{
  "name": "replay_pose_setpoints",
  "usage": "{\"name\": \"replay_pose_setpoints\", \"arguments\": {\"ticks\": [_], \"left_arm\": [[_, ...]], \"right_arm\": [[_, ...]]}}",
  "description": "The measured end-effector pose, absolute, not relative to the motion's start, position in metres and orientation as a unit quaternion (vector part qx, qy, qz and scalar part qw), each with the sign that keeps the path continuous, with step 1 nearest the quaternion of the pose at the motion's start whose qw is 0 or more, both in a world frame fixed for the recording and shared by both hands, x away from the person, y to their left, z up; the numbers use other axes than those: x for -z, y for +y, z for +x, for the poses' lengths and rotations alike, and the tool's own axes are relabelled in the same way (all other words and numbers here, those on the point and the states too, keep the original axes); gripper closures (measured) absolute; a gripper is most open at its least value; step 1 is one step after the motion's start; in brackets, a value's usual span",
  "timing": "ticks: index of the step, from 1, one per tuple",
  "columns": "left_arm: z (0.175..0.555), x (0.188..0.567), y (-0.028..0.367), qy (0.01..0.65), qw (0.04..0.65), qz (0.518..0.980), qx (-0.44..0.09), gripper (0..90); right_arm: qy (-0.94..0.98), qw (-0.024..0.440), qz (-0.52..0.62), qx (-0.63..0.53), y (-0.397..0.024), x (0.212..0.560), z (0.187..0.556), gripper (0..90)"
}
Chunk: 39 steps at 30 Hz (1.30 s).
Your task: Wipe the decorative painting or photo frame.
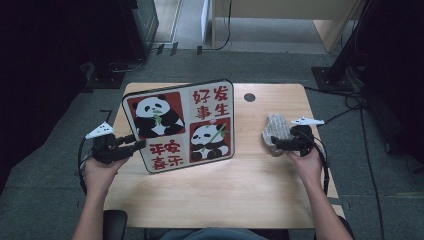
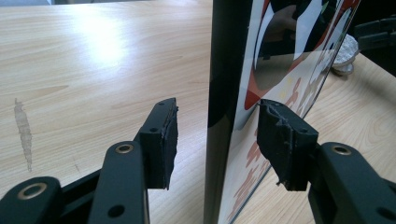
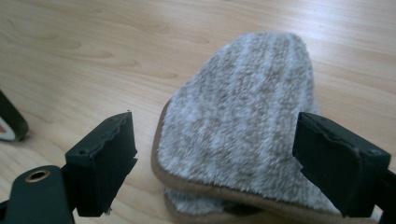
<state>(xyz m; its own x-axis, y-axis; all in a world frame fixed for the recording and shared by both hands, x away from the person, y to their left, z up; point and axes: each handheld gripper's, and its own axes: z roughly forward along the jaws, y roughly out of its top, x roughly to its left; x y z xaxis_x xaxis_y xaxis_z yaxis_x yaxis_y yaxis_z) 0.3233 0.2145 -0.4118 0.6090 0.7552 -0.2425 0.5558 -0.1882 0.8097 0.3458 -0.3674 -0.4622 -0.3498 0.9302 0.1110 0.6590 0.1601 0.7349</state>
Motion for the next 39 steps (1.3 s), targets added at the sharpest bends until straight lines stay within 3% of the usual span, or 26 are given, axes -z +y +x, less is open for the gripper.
{"name": "replay_pose_setpoints", "arguments": {"ticks": [13, 39], "left_arm": [[0.313, 0.412, 0.227, 0.420, 0.477, 0.764, -0.111, 41.4], [0.313, 0.434, 0.248, 0.427, 0.439, 0.778, -0.136, 45.1]], "right_arm": [[0.746, 0.174, 0.533, -0.360, -0.367, 0.466, 0.328, 16.4], [0.751, 0.176, 0.515, -0.374, -0.370, 0.465, 0.303, 26.9]]}}
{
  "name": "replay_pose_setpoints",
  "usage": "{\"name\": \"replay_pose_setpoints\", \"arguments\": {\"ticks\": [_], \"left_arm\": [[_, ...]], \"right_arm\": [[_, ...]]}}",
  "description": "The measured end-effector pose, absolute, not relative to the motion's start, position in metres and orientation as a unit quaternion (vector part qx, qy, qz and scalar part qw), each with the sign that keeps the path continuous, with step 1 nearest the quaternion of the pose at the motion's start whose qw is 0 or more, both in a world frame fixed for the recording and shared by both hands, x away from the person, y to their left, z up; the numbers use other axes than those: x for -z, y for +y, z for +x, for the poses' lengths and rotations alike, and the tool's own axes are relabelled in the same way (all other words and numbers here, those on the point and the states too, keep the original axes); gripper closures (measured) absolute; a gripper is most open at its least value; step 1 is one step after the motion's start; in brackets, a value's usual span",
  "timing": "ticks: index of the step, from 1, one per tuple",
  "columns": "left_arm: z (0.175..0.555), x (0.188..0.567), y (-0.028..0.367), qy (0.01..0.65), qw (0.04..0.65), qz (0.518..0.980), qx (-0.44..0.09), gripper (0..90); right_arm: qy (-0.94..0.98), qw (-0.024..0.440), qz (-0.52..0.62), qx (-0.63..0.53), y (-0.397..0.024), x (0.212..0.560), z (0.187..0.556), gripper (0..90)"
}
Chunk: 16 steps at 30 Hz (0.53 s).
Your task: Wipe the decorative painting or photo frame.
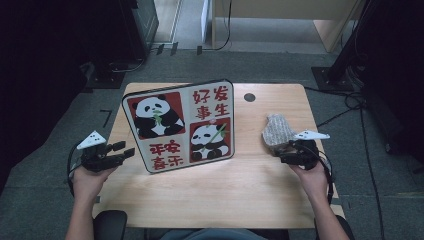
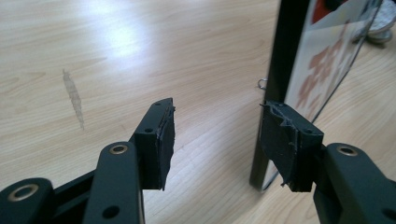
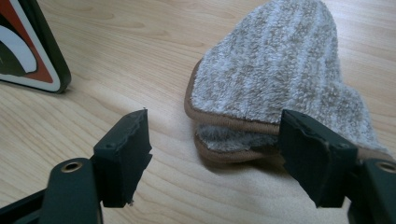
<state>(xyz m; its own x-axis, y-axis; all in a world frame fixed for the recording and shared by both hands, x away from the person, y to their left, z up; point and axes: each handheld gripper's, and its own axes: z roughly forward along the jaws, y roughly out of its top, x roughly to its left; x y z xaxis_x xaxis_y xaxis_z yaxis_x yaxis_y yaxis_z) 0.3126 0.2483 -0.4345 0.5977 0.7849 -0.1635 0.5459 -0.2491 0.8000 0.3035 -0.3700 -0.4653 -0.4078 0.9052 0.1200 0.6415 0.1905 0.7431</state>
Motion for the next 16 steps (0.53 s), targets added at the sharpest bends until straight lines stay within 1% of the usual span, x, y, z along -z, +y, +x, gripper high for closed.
{"name": "replay_pose_setpoints", "arguments": {"ticks": [6, 16], "left_arm": [[0.323, 0.442, 0.247, 0.435, 0.434, 0.778, -0.131, 44.5], [0.332, 0.449, 0.247, 0.443, 0.427, 0.778, -0.125, 42.7]], "right_arm": [[0.753, 0.181, 0.511, -0.374, -0.371, 0.464, 0.300, 29.6], [0.753, 0.190, 0.506, -0.375, -0.373, 0.463, 0.299, 30.8]]}}
